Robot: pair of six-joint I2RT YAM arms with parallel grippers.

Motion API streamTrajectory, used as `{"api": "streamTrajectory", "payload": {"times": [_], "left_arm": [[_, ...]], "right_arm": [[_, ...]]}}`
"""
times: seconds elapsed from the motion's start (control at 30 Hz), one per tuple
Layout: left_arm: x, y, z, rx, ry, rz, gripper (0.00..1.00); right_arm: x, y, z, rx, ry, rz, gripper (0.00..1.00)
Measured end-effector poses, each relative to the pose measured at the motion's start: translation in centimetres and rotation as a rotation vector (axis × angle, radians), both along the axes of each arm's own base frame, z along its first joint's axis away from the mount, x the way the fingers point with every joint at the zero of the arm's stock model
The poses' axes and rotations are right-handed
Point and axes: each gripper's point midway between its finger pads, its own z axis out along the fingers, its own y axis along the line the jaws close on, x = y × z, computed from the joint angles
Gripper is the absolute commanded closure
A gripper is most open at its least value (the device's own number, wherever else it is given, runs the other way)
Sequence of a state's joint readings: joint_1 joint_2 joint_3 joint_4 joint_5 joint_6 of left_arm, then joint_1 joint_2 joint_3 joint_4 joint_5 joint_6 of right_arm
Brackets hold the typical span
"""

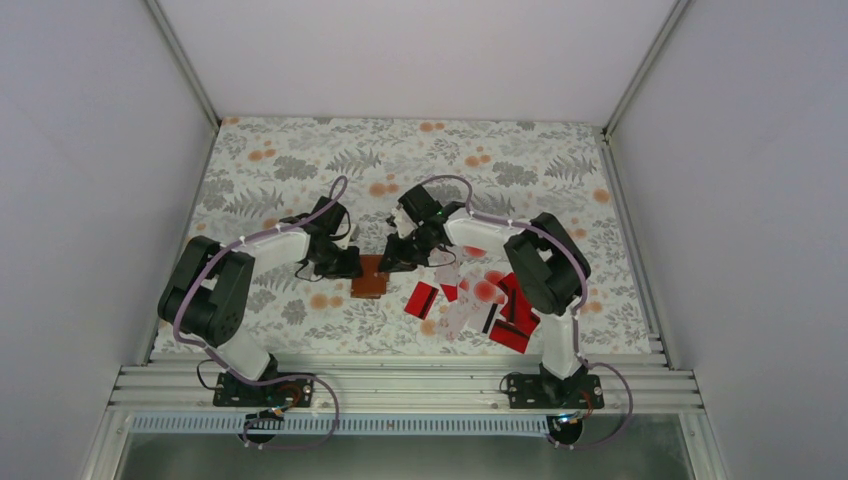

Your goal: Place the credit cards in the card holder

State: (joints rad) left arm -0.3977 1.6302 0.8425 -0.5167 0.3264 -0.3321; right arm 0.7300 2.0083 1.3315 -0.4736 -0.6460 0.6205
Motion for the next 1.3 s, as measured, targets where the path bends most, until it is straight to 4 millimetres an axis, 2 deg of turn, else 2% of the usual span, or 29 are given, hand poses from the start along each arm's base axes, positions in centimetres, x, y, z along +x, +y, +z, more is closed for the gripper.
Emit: {"api": "streamTrajectory", "payload": {"times": [0.43,0.7,1.3], "left_arm": [[0.0,0.0,0.0,0.002,0.0,-0.011,0.76],[0.1,-0.1,0.0,0.002,0.002,-0.02,0.76],[0.1,-0.1,-0.1,0.006,0.004,-0.034,0.76]], "right_arm": [[-1.1,0.2,-1.1,0.0,0.035,0.003,0.91],[-1.1,0.3,-1.8,-0.003,0.047,-0.001,0.92],[-0.8,1.2,-1.9,0.037,0.081,0.016,0.94]]}}
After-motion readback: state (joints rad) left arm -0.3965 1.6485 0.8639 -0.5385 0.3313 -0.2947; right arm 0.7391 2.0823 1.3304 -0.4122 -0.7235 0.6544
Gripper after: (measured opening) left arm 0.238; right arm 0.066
